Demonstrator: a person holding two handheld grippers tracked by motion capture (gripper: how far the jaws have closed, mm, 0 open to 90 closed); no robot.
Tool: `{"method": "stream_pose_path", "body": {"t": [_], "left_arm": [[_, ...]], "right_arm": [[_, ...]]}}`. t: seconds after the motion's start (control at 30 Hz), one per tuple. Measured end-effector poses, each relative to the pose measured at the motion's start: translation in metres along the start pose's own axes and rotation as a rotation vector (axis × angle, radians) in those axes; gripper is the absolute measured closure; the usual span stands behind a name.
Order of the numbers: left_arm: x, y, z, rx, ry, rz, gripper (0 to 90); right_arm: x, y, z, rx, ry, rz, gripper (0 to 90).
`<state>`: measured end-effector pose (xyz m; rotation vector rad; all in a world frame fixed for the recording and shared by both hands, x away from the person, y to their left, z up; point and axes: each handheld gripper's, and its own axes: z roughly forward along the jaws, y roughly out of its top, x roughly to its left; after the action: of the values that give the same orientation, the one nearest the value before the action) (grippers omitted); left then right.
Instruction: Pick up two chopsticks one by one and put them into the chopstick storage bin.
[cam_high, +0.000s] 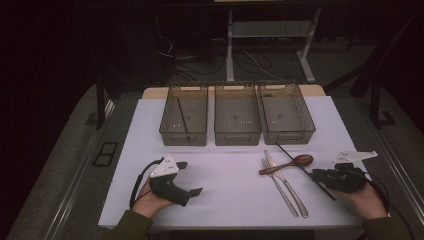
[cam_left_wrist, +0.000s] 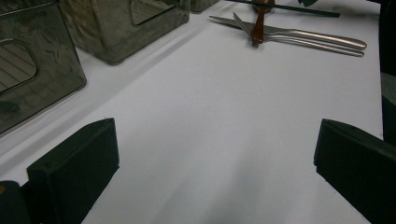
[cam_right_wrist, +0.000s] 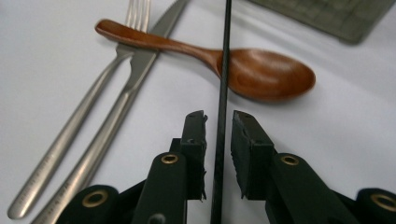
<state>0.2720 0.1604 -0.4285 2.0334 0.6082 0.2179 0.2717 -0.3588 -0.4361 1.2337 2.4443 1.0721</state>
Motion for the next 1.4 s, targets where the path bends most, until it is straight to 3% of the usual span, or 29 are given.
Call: {"method": "stream_pose_path", "body": {"t": [0.33, 0.57, 0.97, 1.4], "left_arm": [[0.000, 0.000, 0.000, 0.002, -0.001, 0.001, 0.0], [-0.001, 0.000, 0.001, 0.001, -0.001, 0.000, 0.0], [-0.001, 0.000, 0.001, 0.001, -0.001, 0.002, 0.0], [0.000, 0.000, 0.001, 0.004, -0.002, 0.004, 0.0]], "right_arm": [[0.000, -0.008, 0.007, 0.044, -0.019, 0.011, 77.7], [0.000, -0.009, 0.008, 0.044, -0.038, 0.010, 83.2], [-0.002, -0.008, 0.006, 0.045, -0.030, 0.014, 84.4], [-0.001, -0.005, -0.007, -0.030, 0.020, 0.002, 84.5]]}}
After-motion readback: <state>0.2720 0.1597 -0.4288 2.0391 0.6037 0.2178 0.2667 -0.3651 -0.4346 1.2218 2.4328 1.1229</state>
